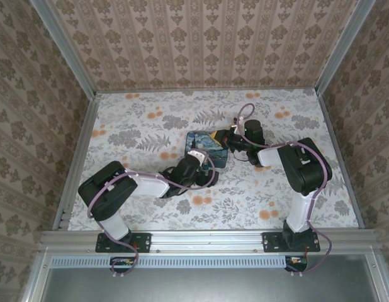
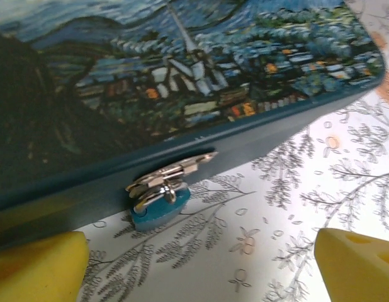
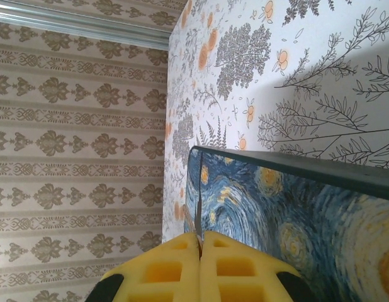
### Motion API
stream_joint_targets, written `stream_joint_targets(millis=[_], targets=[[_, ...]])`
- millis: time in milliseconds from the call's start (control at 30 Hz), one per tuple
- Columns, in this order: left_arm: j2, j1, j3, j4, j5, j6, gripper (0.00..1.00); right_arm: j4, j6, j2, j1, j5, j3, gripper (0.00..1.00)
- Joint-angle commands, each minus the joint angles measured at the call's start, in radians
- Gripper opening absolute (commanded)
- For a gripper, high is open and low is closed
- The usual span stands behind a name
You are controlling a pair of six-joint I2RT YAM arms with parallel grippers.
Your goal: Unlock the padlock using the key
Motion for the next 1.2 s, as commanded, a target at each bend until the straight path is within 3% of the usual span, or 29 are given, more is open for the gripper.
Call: stream_joint_targets(millis=[0,267,667,867,1167], targets=[[0.040,-0.003,0.001,0.068,-0.038,0.045,0.93,0.032,0.003,0.015,-0.006,-0.029,-0.014,0.00],[0.121,0.009,0.021,0.171,0.087,0.015,0.92,0.018,-0.006,0.016,-0.008,-0.022,-0.017,0.00],[0.177,0.095,0.051,0.325,0.372,-0.111,0.91,-0.006,-0.021,0.014,-0.008,-0.010,-0.020,0.00],[0.182,0.092,0.079,0.287,0.370,-0.104,0.91,-0.008,-0.027,0.014,-0.009,-0.006,-0.029,0.00],[0.183,0.061,0.113,0.163,0.185,-0.072,0.90,0.012,-0.020,0.027,-0.010,-0.004,-0.037,0.00]])
